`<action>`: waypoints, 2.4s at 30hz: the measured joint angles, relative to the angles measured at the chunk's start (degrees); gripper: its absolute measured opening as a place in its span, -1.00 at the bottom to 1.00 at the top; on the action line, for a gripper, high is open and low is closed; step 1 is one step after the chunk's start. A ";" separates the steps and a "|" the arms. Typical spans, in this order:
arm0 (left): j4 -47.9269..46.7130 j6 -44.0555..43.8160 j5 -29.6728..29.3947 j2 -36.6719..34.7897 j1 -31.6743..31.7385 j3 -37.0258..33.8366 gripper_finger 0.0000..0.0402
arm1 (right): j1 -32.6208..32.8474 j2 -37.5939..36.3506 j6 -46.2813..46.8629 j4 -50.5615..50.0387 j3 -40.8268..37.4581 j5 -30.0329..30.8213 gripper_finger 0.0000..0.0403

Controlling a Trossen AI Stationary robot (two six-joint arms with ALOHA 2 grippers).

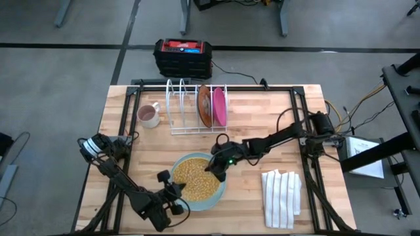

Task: Sort dishes
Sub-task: Put the yellow patterned plate into the dish rack

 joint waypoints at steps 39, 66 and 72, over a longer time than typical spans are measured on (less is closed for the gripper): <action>-44.47 3.97 -10.12 -0.11 -3.88 29.32 -1.00 | 1.02 -24.50 -32.83 -24.52 0.04 9.75 -1.00; -55.34 20.75 -9.82 -4.51 -3.80 30.75 -1.00 | -8.75 -29.94 -95.23 -61.51 33.91 19.00 -1.00; -55.27 20.93 -9.84 -6.11 -3.80 30.29 -1.00 | -12.76 -25.73 -112.40 -62.25 37.60 18.28 -1.00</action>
